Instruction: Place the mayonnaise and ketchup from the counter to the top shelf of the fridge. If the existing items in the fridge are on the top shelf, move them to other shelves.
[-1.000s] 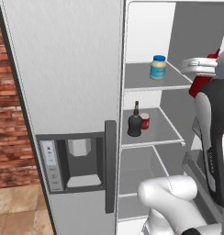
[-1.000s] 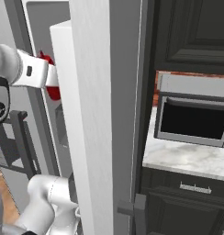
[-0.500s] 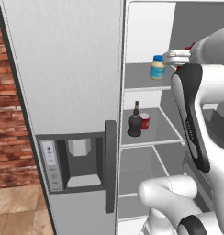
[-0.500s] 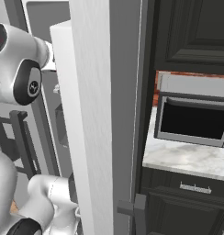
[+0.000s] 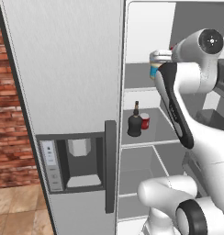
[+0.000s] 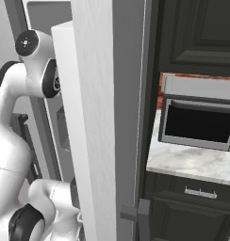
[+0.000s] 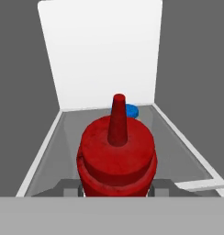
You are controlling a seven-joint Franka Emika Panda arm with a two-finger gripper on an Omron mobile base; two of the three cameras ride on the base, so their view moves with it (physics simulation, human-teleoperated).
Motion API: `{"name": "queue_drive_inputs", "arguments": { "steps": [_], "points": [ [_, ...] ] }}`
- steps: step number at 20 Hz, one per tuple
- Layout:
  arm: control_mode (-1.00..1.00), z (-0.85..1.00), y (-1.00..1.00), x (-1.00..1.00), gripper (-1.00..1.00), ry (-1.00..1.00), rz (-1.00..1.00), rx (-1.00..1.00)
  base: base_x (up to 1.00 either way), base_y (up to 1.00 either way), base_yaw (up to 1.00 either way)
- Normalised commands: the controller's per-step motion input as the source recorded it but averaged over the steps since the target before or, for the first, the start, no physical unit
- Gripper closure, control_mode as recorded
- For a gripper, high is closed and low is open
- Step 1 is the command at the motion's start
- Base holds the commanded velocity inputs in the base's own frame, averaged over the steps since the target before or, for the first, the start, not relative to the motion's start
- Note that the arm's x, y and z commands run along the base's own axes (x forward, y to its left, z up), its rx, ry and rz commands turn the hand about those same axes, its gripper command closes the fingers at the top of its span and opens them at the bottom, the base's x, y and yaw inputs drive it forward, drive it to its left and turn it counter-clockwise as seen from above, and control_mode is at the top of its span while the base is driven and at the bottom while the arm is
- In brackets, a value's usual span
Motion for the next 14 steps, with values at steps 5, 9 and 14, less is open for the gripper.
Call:
{"name": "queue_drive_inputs", "arguments": {
  "steps": [5, 9, 14],
  "points": [
    [-1.0, -0.3, 0.0, 0.36, 1.0, 0.05, 0.04, 0.0, 0.0, 0.0, 0.0],
    [-1.0, -0.28, 0.01, 0.36, 1.0, 0.02, 0.03, 0.0, 0.0, 0.0, 0.0],
    [-1.0, -0.16, 0.09, 0.55, 1.0, 0.0, 0.0, 0.0, 0.0, 0.0, 0.0]
  ]
}}
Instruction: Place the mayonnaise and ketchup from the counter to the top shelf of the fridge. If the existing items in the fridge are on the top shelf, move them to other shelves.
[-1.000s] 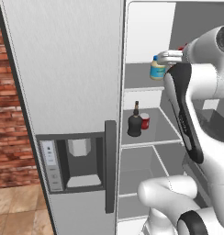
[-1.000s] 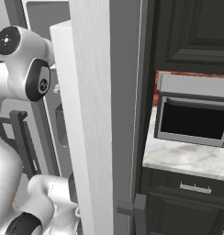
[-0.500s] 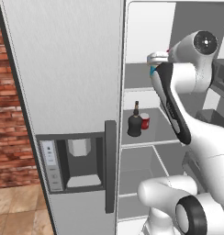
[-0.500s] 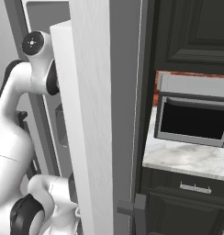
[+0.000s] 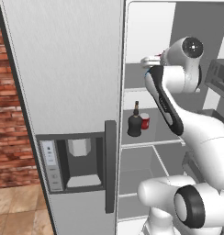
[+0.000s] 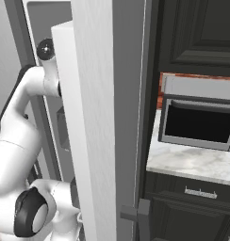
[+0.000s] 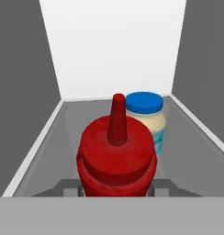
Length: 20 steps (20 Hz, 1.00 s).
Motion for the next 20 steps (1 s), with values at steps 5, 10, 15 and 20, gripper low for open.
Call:
{"name": "queue_drive_inputs", "arguments": {
  "steps": [5, 10, 15, 20],
  "points": [
    [-1.0, -0.17, 0.03, 0.62, 1.0, 0.0, 0.01, -0.01, 0.0, 0.0, 0.0],
    [-1.0, -0.18, 0.03, 0.54, 1.0, 0.0, 0.0, 0.0, 0.0, 0.0, 0.0],
    [-1.0, -0.23, 0.1, 0.29, 1.0, 0.01, 0.02, 0.0, 0.0, 0.0, 0.0],
    [-1.0, -0.19, 0.15, 0.13, 1.0, 0.03, 0.02, -0.02, 0.0, 0.0, 0.0]
  ]
}}
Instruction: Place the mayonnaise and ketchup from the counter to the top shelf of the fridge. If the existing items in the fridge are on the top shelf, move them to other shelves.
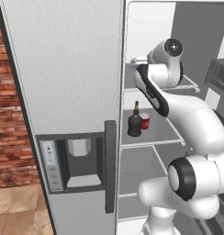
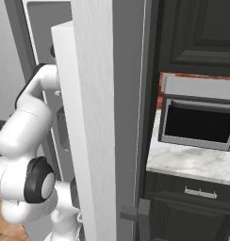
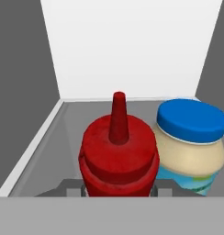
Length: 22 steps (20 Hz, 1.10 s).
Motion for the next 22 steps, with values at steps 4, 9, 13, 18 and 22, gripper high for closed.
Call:
{"name": "queue_drive_inputs", "arguments": {
  "steps": [4, 9, 13, 18, 22],
  "points": [
    [-1.0, -0.11, 0.15, 0.01, -1.0, 0.0, 0.01, -0.03, 0.0, 0.0, 0.0],
    [-1.0, -0.01, 0.04, 0.05, -1.0, 0.0, 0.0, -0.01, 0.0, 0.0, 0.0],
    [-1.0, 0.0, 0.0, 0.0, -1.0, 0.0, 0.0, 0.0, 0.0, 0.0, 0.0],
    [-1.0, 0.0, 0.0, -0.01, -1.0, 0.0, 0.0, 0.0, 0.0, 0.0, 0.0],
    [-1.0, 0.0, 0.0, -0.22, -1.0, 0.0, 0.0, 0.0, 0.0, 0.0, 0.0]
  ]
}}
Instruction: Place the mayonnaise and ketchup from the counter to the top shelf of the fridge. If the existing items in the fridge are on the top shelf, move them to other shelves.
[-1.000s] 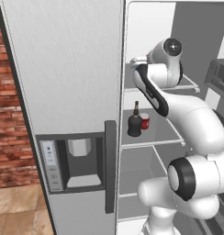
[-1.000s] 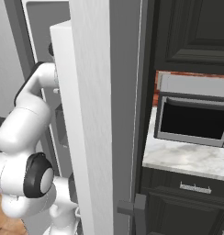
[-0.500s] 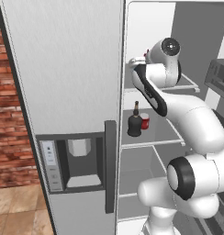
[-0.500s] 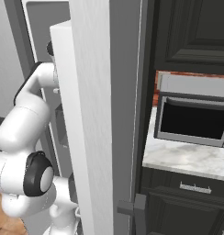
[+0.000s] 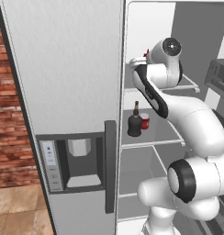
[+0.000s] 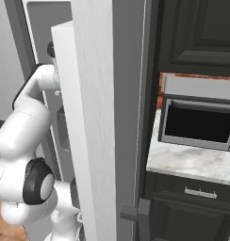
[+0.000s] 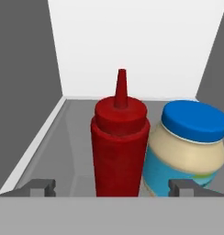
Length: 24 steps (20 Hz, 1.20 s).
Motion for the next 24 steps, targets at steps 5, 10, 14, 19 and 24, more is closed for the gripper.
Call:
{"name": "queue_drive_inputs", "arguments": {
  "steps": [5, 10, 14, 19, 24],
  "points": [
    [-1.0, 0.0, 0.08, -0.89, -1.0, 0.0, 0.0, 0.0, 0.0, 0.0, 0.0],
    [-1.0, 0.0, 0.26, -1.0, -1.0, -0.01, 0.0, 0.0, 0.0, 0.0, 0.0],
    [-1.0, 0.07, 0.19, -1.0, -1.0, -0.01, 0.0, 0.0, 0.0, 0.0, 0.0],
    [-1.0, 0.14, 0.12, -1.0, -1.0, -0.04, 0.0, 0.0, 0.0, 0.0, 0.0],
    [-1.0, 0.14, 0.12, -1.0, -1.0, -0.05, 0.0, 0.0, 0.0, 0.0, 0.0]
  ]
}}
